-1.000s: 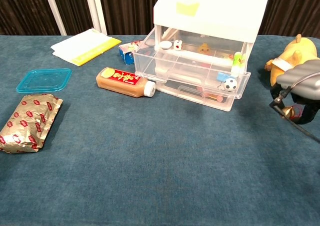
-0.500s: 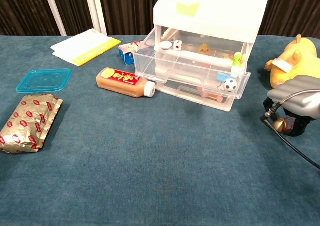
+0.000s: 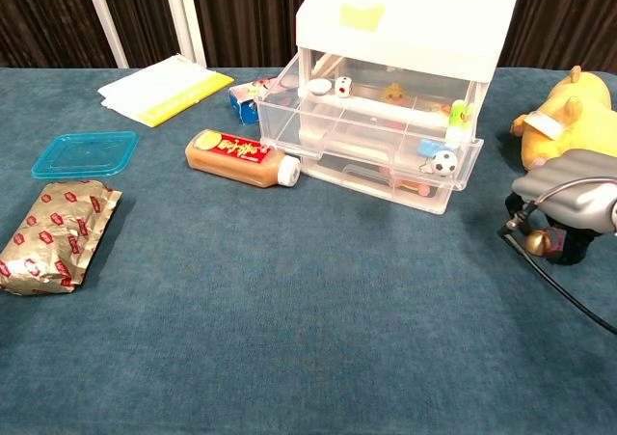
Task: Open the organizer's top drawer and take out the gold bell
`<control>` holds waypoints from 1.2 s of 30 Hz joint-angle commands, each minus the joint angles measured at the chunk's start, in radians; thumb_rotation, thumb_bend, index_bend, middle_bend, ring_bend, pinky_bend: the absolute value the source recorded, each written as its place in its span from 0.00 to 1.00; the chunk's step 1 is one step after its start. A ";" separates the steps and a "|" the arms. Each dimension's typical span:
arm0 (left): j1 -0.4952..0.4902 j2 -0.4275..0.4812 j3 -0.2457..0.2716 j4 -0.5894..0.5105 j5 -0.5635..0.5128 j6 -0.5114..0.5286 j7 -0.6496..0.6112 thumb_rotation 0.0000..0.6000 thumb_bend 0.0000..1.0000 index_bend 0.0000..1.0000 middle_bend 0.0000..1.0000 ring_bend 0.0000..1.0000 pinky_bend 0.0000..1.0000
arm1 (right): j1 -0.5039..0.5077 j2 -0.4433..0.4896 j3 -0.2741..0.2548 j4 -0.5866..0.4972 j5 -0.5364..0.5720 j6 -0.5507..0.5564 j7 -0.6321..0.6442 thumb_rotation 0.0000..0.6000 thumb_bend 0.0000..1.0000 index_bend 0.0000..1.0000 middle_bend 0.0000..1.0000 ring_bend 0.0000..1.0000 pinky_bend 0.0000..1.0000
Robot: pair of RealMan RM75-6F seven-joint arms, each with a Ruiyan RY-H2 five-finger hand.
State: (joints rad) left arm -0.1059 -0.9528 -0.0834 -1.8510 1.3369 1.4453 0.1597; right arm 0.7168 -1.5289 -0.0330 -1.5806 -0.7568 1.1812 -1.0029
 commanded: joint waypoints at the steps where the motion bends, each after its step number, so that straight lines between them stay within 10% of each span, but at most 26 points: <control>1: 0.000 0.000 -0.001 -0.001 0.000 0.001 0.000 1.00 0.42 0.07 0.00 0.00 0.00 | -0.001 0.002 0.002 -0.005 0.007 0.000 -0.007 1.00 0.32 0.39 1.00 1.00 1.00; 13: 0.000 -0.003 0.001 0.002 0.000 0.001 0.004 1.00 0.42 0.07 0.00 0.00 0.00 | -0.021 0.057 0.020 -0.077 -0.005 0.057 -0.016 1.00 0.30 0.32 1.00 1.00 1.00; 21: 0.000 -0.004 0.001 0.000 0.006 0.004 0.008 1.00 0.42 0.07 0.00 0.00 0.00 | -0.049 0.303 0.093 -0.321 0.119 0.151 -0.018 1.00 0.30 0.31 0.91 0.98 0.99; 27: 0.001 -0.002 -0.001 -0.008 0.010 0.013 0.011 1.00 0.42 0.07 0.00 0.00 0.00 | -0.122 0.486 0.142 -0.446 0.069 0.229 0.138 1.00 0.27 0.27 0.64 0.77 0.74; 36: 0.002 -0.001 0.000 -0.016 0.013 0.016 0.020 1.00 0.42 0.07 0.00 0.00 0.00 | -0.324 0.544 0.091 -0.346 -0.360 0.361 0.587 1.00 0.23 0.20 0.28 0.41 0.41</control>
State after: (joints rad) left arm -0.1037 -0.9533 -0.0837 -1.8673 1.3495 1.4616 0.1792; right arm 0.4940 -1.0157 0.0847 -1.9754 -0.9513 1.4668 -0.5820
